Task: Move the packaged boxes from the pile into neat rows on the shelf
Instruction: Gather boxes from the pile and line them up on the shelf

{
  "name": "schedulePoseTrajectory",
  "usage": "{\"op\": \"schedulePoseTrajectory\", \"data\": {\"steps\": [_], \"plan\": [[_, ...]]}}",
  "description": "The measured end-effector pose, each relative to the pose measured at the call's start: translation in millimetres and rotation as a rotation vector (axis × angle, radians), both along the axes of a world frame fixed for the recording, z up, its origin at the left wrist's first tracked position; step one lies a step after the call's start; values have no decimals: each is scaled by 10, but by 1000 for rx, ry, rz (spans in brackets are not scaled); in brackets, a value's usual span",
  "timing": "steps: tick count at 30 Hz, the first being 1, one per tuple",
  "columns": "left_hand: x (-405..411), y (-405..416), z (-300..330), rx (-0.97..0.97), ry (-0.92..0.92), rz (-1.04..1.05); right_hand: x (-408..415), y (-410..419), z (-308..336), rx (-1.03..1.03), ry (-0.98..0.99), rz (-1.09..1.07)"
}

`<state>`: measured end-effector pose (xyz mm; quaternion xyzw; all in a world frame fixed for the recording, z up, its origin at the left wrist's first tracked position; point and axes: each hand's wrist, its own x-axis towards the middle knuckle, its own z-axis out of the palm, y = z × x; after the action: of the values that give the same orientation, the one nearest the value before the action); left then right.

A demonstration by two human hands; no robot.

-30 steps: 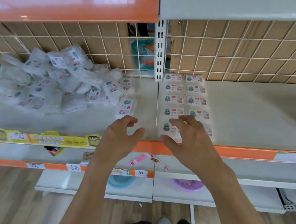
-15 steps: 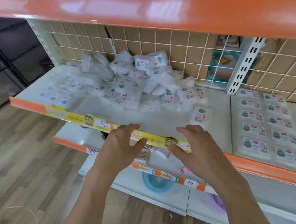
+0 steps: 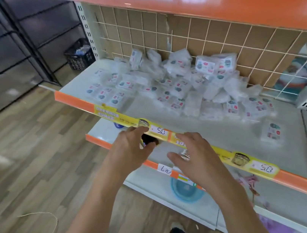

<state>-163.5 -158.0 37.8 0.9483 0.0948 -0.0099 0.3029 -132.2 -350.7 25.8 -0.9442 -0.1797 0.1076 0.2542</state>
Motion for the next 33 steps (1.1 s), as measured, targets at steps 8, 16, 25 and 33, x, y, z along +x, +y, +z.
{"op": "schedulePoseTrajectory", "data": {"steps": [8,16,25,33], "plan": [[636,314,-185,-16,52,-30,610,459,-64,0,7,-6],[1329,345,-277,-18,-15,-94,1102,683,-170,-71,-25,-101],[1782,348,-520,81,-61,-287,1120,1012,-394,-292,-138,-262],[1724,651,-543,118,-236,-333,1000,1211,-558,-99,-300,-505]]}}
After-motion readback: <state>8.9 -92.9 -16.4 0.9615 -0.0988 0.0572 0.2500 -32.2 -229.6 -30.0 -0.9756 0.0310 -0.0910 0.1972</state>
